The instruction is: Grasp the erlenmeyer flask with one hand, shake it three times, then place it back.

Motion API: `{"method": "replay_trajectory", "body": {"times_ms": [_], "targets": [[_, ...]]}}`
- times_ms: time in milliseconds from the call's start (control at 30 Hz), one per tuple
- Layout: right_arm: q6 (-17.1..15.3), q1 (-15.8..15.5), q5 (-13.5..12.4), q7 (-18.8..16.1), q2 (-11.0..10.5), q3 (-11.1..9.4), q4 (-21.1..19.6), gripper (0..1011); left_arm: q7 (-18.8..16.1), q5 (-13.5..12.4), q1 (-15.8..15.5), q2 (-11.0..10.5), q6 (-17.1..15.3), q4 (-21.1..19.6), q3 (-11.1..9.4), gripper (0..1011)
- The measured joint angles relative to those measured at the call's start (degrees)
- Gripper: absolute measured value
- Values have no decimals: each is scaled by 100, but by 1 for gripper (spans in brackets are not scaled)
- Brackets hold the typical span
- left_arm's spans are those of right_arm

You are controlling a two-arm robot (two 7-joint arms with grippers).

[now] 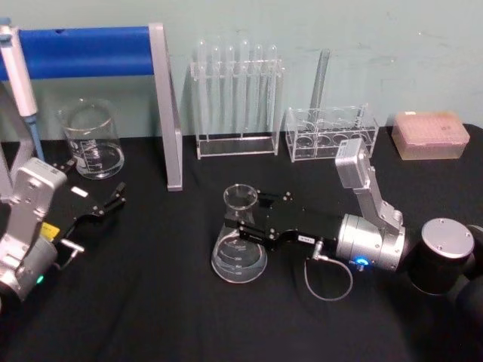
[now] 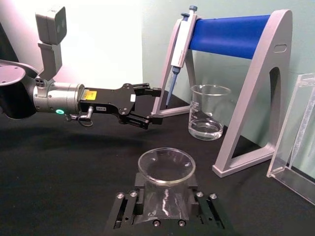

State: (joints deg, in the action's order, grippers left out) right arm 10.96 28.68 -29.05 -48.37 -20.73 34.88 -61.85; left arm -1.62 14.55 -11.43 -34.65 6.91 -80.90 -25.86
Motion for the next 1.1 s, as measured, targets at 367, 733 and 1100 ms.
{"method": "replay_trajectory", "body": {"times_ms": [367,733,1100], "targets": [[0,0,0,0,0,0,0,452,0,0,0,0,0,0,0,1001],[-108,-91,-136,31,-29,-94,-194,453,0,0,0,0,0,0,0,1001],[-496,-599,-75,1205,-261,-464,-1442,452,0,0,0,0,0,0,0,1001]]}}
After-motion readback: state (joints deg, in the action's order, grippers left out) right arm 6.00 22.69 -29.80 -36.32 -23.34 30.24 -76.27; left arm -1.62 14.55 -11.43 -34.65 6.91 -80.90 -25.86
